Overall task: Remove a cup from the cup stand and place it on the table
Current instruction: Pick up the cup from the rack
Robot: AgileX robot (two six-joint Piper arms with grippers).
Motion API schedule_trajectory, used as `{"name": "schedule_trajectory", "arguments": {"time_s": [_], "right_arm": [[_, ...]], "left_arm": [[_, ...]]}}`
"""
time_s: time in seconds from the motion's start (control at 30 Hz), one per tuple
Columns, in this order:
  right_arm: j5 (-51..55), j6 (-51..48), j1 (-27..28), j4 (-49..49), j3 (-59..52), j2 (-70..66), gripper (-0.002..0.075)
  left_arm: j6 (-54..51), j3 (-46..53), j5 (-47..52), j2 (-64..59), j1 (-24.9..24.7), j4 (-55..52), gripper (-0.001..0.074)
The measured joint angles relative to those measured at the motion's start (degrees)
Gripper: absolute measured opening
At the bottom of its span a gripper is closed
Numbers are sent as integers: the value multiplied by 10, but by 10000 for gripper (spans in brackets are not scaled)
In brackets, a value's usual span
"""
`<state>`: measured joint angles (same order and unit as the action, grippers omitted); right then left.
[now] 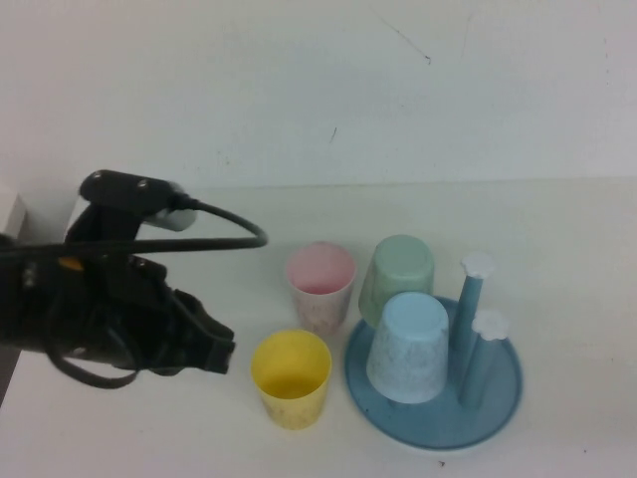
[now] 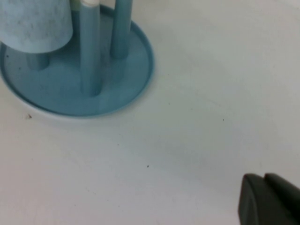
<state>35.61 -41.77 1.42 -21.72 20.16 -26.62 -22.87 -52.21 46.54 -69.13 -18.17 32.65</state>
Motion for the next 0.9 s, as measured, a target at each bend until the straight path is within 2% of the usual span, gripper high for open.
{"name": "schedule_trajectory", "arguments": {"time_s": [0.13,0.27,0.67,0.77,0.9], "right_arm": [[-1,-1,0,-4,0,0,-3],[-2,-5,0,-4,0,0,-3],[-2,-7,0,-4,-1,0,-3],[-2,-7,0,-4,-1,0,-3],[-2,-7,0,-4,-1,0,-3]], "left_arm": [[84,-45,-9,-40,-72,-59,-2],[137,-97,10,-83,-112,-98,-2],[175,-265,84,-216,-211,-152,4],[175,-305,107,-247,-227,-165,94],[174,-356,143,-285,-236,-175,358]]}}
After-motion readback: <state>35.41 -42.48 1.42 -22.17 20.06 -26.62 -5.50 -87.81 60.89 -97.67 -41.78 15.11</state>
